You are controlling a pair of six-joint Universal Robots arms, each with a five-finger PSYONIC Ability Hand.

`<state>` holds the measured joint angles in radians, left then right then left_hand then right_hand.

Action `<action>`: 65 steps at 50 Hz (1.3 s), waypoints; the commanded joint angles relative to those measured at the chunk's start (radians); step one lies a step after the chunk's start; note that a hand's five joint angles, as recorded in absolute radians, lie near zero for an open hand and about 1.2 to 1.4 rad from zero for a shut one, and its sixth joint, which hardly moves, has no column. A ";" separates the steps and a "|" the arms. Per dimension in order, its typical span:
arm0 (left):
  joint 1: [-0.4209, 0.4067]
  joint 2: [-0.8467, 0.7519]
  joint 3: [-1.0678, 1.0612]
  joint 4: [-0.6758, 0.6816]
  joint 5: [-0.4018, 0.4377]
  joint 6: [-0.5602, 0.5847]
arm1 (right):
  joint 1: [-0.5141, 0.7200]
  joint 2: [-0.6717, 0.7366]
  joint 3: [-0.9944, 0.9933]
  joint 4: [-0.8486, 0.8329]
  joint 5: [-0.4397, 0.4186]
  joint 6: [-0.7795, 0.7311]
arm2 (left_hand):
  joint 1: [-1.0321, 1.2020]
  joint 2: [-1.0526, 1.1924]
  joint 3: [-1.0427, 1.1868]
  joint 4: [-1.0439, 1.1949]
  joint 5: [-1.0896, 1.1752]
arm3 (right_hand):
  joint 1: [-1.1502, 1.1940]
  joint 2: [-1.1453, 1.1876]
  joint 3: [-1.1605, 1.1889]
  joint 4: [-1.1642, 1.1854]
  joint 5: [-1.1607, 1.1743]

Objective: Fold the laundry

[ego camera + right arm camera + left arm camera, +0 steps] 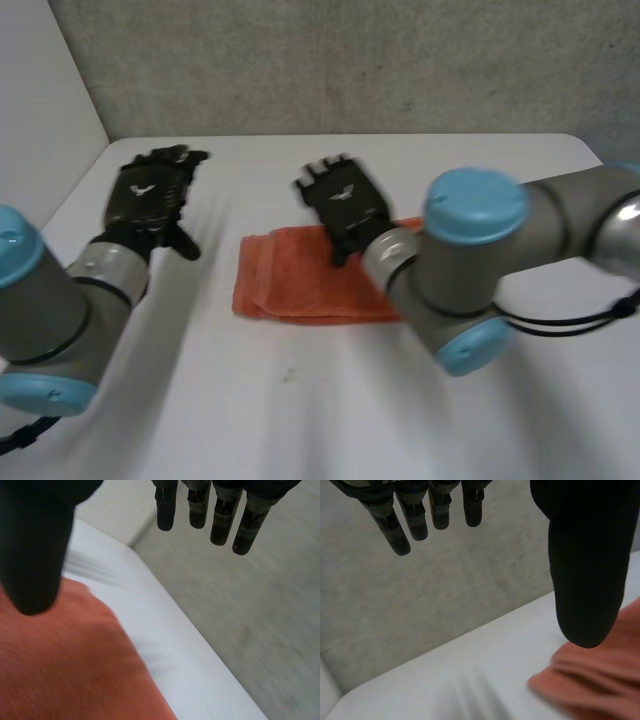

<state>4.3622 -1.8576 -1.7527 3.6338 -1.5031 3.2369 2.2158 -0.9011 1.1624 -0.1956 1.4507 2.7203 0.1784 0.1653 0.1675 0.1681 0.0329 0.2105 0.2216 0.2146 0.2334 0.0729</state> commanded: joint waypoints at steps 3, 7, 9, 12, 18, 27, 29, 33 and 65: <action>-0.151 -0.173 0.188 0.000 0.001 0.001 | -0.221 -0.163 0.299 0.001 0.022 0.179 | 0.020 0.034 0.031 0.031 -0.009 | -0.036 -0.047 -0.040 -0.059 -0.073; -0.194 -0.294 0.280 -0.009 0.003 0.009 | -0.306 -0.167 0.399 -0.010 0.008 0.180 | 0.020 0.033 0.031 0.031 -0.009 | -0.036 -0.047 -0.040 -0.059 -0.073; -0.197 -0.357 0.315 -0.014 0.003 0.012 | -0.329 -0.167 0.418 -0.010 -0.007 0.179 | 0.020 0.034 0.031 0.031 -0.009 | 0.015 0.004 0.011 -0.007 -0.022; -0.196 -0.393 0.332 -0.035 0.001 0.012 | -0.360 -0.151 0.444 -0.013 -0.059 0.177 | 0.018 0.031 0.028 0.028 -0.012 | 0.042 0.031 0.038 0.019 0.005; -0.190 -0.403 0.314 -0.064 -0.006 0.011 | -0.375 -0.078 0.435 -0.045 -0.124 0.176 | 0.009 0.022 0.020 0.019 -0.020 | 0.483 0.472 0.479 0.461 0.447; -0.156 -0.292 0.190 -0.110 -0.022 0.011 | -0.377 -0.081 0.375 -0.134 -0.116 0.153 | 0.000 0.013 0.011 0.010 -0.029 | 1.186 1.175 1.182 1.163 1.149; -0.151 -0.258 0.165 -0.110 -0.039 0.011 | -0.375 -0.081 0.337 -0.130 -0.113 0.133 | 0.000 0.013 0.011 0.010 -0.029 | 1.186 1.175 1.182 1.163 1.149; -0.127 -0.145 0.112 -0.115 -0.118 0.006 | -0.332 -0.084 0.264 -0.119 -0.108 0.095 | -0.004 0.009 0.007 0.006 -0.033 | 1.186 1.175 1.182 1.163 1.149; -0.107 -0.107 0.215 -0.165 -0.138 -0.078 | 0.035 -0.025 -0.044 0.045 0.057 0.263 | -0.003 0.010 0.008 0.007 -0.032 | -0.036 -0.047 -0.040 -0.059 -0.073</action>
<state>4.3346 -1.8623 -1.6778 3.4715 -1.7059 3.2258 2.3565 -0.8072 1.0753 -0.1547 1.4841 2.7646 0.1784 0.1645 0.1675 0.1667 0.0288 0.2103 0.2222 0.2156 0.2334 0.0696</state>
